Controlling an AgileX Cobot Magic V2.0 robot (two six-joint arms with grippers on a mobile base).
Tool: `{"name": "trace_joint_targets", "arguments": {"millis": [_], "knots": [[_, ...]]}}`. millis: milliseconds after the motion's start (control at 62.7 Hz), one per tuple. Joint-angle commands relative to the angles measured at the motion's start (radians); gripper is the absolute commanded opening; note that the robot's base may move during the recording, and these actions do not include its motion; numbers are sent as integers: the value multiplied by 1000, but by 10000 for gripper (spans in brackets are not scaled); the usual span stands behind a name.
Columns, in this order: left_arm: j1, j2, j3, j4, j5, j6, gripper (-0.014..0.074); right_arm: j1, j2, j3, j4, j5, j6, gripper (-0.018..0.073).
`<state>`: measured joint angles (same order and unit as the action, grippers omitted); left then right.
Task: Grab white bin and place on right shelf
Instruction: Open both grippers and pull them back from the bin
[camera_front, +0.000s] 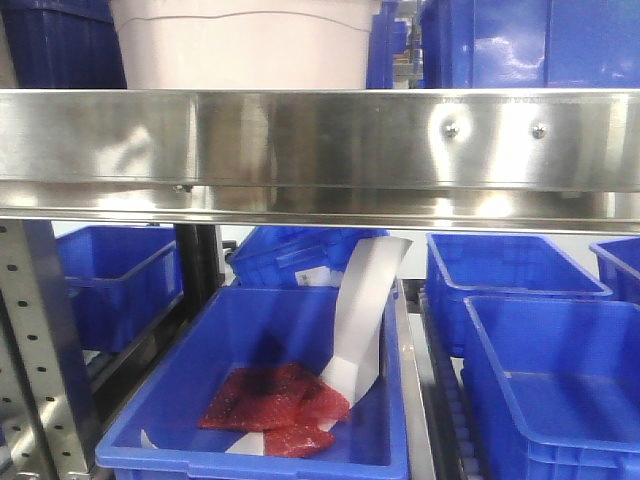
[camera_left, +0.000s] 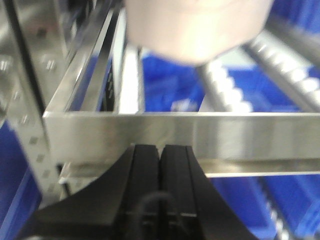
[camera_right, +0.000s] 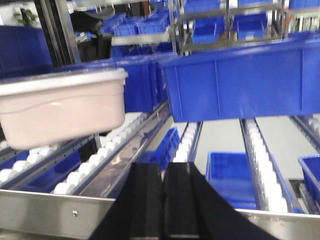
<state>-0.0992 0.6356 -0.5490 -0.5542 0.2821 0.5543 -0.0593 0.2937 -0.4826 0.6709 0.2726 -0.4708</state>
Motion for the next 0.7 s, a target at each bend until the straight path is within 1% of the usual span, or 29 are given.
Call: {"name": "trace_joint_targets", "arguments": {"millis": [0, 96, 176, 686], "knots": [[-41, -86, 7, -27, -126, 7, -117, -4, -18, -24, 11, -79, 3, 69], [-56, -158, 24, -27, -121, 7, -117, -4, -22, -24, 12, -78, 3, 69], [-56, -195, 23, -27, -102, 7, -117, -4, -22, -24, 12, -70, 3, 69], [-56, -203, 23, -27, -94, 7, -117, -4, -22, -24, 12, -69, 3, 69]]}}
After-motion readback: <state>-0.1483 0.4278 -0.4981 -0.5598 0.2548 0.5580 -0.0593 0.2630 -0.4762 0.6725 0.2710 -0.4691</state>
